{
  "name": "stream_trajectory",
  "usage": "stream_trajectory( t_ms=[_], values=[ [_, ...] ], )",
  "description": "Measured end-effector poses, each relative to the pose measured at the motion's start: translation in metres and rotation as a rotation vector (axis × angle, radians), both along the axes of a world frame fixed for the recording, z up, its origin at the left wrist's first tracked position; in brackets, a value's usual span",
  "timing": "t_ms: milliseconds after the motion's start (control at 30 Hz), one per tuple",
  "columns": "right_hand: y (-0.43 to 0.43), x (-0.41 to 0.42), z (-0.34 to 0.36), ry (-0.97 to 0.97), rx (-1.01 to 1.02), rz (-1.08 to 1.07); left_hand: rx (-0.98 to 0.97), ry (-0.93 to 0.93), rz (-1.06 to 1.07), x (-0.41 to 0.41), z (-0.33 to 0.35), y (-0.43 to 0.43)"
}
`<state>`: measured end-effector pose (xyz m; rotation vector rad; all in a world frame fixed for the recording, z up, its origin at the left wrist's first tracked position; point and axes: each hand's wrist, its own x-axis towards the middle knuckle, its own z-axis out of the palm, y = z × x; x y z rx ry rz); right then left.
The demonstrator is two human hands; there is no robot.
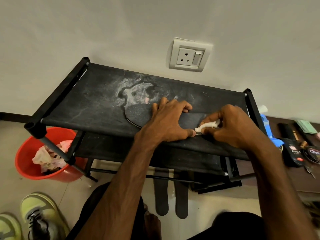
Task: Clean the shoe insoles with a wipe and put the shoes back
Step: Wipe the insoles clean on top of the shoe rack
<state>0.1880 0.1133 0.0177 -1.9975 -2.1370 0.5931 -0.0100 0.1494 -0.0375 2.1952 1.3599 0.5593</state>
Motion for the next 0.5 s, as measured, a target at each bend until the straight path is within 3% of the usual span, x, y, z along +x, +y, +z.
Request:
stream_trajectory(
  t_ms=[267,500],
  values=[
    [-0.01,-0.02,-0.009,-0.055,0.102,-0.005,-0.015,-0.016,0.002,-0.003,0.0,0.001],
    [-0.02,-0.002,-0.007,-0.048,0.151,-0.161,-0.103,-0.024,-0.041,-0.005,0.005,-0.001]
  ],
)
